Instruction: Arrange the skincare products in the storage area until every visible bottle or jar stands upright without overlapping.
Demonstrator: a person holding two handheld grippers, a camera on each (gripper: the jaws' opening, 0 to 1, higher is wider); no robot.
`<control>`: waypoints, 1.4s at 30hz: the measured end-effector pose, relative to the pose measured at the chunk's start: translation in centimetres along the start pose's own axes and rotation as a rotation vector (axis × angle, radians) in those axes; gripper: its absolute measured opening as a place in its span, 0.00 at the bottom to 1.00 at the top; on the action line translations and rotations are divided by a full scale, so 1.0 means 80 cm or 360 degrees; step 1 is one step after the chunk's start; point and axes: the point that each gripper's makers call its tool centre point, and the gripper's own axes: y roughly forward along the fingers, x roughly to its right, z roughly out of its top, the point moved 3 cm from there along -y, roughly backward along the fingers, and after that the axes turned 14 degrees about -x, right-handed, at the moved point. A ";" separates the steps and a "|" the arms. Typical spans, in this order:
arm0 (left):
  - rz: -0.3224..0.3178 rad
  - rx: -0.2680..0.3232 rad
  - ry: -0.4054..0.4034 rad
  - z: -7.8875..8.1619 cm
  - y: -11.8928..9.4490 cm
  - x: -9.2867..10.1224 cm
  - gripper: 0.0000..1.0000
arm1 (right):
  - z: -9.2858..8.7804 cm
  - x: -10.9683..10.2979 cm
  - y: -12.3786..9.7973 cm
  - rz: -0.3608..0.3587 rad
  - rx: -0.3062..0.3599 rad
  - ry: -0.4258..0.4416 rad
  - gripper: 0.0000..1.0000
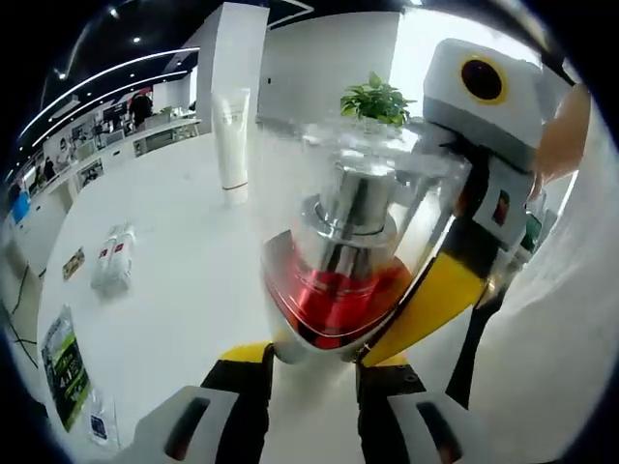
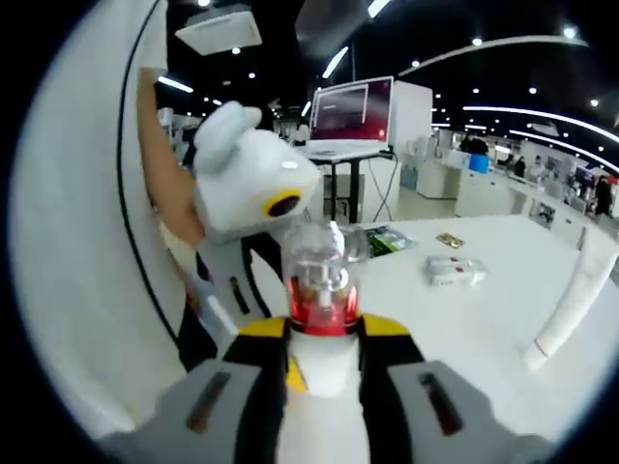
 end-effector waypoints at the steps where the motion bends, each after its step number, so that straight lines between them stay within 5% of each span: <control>1: 0.0002 0.0002 0.0004 0.000 -0.001 0.001 0.35 | 0.000 0.000 0.000 0.0000 0.0003 0.0006 0.27; 21: -0.0017 0.0063 -0.0140 -0.003 -0.013 -0.001 0.35 | 0.001 0.000 -0.006 0.0005 0.0002 0.0250 0.33; 25: -0.0070 0.0053 -0.0043 -0.001 -0.010 0.000 0.36 | 0.006 -0.002 -0.015 -0.0003 -0.0010 0.0262 0.38; 35: -0.0245 0.0090 0.0225 0.018 -0.009 -0.004 0.44 | 0.047 -0.007 -0.043 0.0013 -0.0112 0.0118 0.39; 42: -0.0261 0.0106 0.0213 0.023 -0.005 0.001 0.38 | 0.061 0.004 -0.026 0.0066 -0.0377 0.0064 0.32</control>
